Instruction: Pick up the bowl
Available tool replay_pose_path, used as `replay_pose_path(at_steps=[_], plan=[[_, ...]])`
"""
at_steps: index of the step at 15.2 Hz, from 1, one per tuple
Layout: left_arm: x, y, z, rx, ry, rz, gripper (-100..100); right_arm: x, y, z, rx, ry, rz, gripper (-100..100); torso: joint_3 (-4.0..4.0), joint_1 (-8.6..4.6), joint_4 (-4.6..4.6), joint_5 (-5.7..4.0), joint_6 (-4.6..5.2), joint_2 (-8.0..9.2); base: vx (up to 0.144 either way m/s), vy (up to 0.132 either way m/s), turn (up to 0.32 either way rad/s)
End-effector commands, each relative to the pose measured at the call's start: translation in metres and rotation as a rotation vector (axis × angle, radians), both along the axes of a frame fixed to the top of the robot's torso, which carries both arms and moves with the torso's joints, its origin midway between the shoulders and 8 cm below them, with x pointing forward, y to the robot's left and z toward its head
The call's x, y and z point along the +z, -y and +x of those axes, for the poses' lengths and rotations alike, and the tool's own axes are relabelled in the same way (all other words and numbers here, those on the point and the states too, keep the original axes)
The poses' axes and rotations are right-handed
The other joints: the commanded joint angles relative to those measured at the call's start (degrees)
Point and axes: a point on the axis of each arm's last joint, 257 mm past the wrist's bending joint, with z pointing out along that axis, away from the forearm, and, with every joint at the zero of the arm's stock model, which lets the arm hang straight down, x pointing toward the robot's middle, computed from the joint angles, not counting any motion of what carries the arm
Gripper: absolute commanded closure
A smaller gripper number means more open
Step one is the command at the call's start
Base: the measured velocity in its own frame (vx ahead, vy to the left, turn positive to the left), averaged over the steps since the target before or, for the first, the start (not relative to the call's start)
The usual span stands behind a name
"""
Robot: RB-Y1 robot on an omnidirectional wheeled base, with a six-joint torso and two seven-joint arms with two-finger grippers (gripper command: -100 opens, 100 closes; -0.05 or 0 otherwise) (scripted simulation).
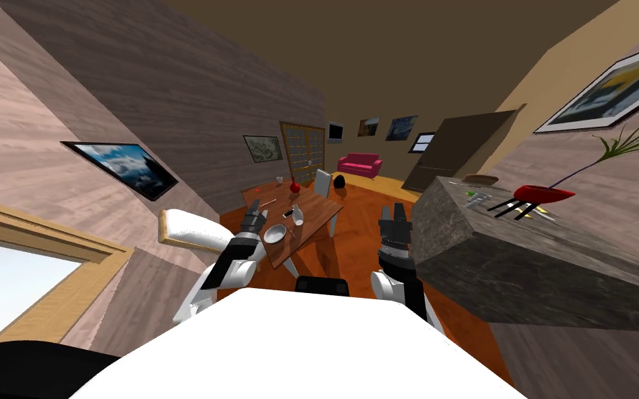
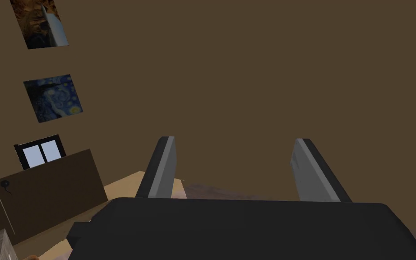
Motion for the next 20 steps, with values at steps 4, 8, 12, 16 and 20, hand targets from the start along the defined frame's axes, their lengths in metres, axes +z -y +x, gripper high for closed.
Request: replay_pose_path(at_steps=[4,8,12,16,20], plan=[[-0.033,-0.022,0.007,0.042,-0.116,-0.023,-100,0.000,0.000,0.000,0.000,0.000,0.000,0,0.00,0.00,0.00,0.00,0.00,-0.01,-0.005,0.016,-0.126],[-0.064,-0.046,0.007,0.087,-0.217,-0.051,-100,0.000,0.000,0.000,0.000,0.000,0.000,0,0.00,0.00,0.00,0.00,-0.02,-0.01,-0.005,0.015,-0.138],[-0.090,-0.060,0.005,0.119,-0.303,-0.074,-100,0.000,0.000,0.000,0.000,0.000,0.000,0,0.00,0.01,0.00,0.00,0.00,0.00,-0.008,0.019,-0.136],[-0.122,-0.085,-0.003,0.169,-0.407,-0.114,-100,0.000,0.000,0.000,0.000,0.000,0.000,0,0.00,0.02,0.00,0.00,-0.01,-0.01,-0.005,0.018,-0.154],[-0.150,-0.099,-0.011,0.203,-0.501,-0.145,-100,0.000,0.000,0.000,0.000,0.000,0.000,0,0.00,0.03,0.00,0.01,-0.02,0.00,-0.008,0.022,-0.138]])
